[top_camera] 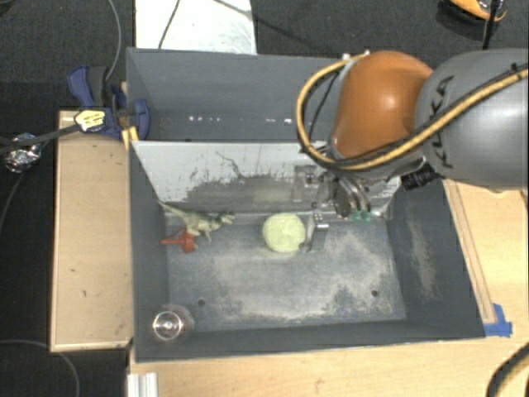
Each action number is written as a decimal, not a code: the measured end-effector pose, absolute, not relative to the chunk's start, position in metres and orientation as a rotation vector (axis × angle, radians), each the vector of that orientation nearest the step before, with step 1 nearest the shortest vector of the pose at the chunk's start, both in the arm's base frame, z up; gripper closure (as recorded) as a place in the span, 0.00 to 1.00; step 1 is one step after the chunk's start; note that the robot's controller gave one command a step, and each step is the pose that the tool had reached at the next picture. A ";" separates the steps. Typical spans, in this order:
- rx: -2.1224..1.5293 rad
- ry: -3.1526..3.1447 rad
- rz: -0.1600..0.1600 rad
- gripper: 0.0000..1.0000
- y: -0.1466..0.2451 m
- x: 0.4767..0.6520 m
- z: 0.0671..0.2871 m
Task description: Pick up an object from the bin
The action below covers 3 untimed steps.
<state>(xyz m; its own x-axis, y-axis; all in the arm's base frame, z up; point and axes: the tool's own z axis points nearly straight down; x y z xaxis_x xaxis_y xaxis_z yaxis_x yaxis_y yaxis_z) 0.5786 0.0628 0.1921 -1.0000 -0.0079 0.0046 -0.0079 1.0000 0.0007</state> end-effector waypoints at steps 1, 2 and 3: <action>0.011 -3.145 -0.002 0.00 0.062 0.580 0.197; -0.094 -3.148 -0.003 0.00 0.060 0.577 0.156; -0.055 -3.146 -0.003 0.00 0.049 0.581 0.114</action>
Offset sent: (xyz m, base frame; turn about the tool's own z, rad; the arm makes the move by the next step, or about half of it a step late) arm -0.0099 -0.0053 -0.0998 0.1495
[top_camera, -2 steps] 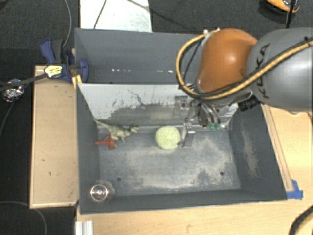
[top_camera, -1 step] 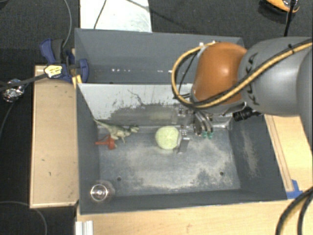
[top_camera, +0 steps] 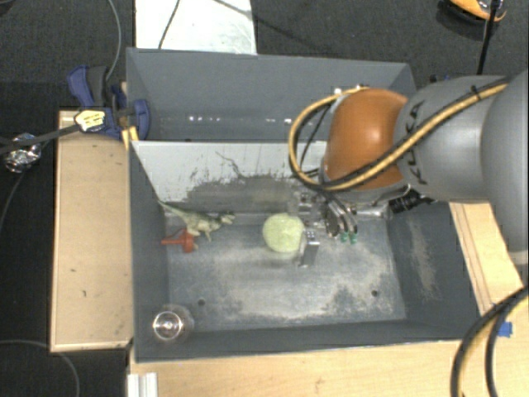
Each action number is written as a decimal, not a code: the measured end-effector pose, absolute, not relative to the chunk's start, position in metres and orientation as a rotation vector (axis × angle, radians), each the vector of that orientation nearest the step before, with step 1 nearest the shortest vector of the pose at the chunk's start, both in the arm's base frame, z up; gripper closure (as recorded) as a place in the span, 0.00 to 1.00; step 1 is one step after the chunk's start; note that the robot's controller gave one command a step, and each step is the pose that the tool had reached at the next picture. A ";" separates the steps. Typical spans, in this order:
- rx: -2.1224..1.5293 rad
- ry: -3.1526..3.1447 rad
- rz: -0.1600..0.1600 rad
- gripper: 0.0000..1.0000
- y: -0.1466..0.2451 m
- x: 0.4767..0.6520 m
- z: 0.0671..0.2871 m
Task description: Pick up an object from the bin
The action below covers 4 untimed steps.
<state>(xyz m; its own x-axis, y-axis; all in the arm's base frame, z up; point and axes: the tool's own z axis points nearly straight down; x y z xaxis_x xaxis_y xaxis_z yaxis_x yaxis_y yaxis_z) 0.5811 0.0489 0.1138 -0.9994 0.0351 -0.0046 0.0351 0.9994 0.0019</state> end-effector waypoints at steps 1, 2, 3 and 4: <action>-0.054 3.138 0.001 0.00 0.041 0.584 0.091; 0.181 3.130 0.004 0.00 0.043 0.587 0.077; 0.102 3.125 0.002 1.00 0.058 0.591 0.074; 0.103 3.124 0.002 1.00 0.058 0.591 0.074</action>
Offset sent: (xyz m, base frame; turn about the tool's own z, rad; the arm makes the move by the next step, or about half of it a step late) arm 0.0060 -0.0051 -0.0438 0.0981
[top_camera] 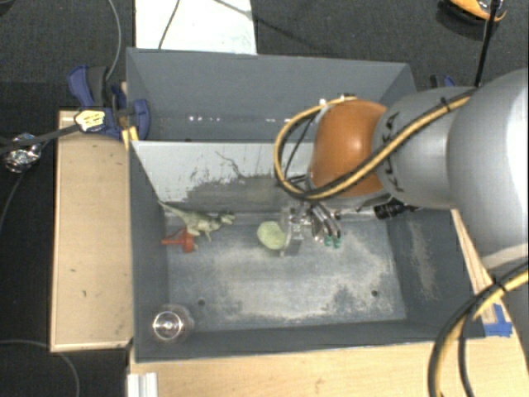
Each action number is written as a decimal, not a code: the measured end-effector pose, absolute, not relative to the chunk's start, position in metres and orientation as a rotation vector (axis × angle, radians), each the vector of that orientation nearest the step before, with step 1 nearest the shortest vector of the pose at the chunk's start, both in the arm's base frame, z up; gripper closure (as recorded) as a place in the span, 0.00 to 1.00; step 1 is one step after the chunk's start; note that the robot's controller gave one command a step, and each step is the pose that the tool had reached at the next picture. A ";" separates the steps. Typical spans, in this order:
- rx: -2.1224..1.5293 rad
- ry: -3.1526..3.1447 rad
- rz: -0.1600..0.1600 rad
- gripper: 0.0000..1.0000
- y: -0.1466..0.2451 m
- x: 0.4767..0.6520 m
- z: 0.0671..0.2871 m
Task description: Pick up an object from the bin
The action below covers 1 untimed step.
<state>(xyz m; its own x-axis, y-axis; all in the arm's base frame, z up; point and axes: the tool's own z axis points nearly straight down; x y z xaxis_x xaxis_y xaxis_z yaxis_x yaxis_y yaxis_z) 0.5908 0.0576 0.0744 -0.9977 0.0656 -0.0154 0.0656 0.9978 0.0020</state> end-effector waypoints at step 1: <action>0.089 3.124 0.002 1.00 0.057 0.591 0.074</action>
Offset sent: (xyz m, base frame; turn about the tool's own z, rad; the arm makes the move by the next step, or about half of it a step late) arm 0.0002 -0.0006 0.0098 0.0022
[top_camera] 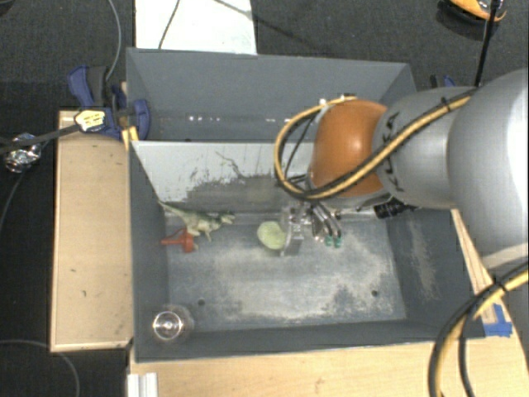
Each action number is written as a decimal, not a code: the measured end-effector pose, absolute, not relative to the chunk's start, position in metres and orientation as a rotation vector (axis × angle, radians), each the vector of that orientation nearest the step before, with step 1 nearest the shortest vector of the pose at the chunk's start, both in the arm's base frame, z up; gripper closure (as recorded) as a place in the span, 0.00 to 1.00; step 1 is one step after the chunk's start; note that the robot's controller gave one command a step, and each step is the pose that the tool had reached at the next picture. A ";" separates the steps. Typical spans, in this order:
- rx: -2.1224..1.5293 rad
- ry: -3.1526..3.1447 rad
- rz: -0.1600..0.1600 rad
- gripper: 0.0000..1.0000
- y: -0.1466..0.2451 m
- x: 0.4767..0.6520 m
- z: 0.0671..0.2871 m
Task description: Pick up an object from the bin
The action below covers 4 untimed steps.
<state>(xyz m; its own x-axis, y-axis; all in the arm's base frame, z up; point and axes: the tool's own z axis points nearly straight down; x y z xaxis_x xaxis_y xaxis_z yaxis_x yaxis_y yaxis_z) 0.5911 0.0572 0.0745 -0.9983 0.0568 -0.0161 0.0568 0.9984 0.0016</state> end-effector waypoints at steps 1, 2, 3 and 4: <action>0.096 3.121 0.004 1.00 0.057 0.591 0.082; 0.109 3.128 0.003 1.00 0.056 0.586 0.123; 0.091 3.109 0.006 1.00 0.063 0.593 0.131; 0.086 3.121 0.003 1.00 0.065 0.590 0.087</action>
Offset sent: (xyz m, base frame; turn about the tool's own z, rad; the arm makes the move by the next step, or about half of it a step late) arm -0.0058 -0.0014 0.0719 0.0183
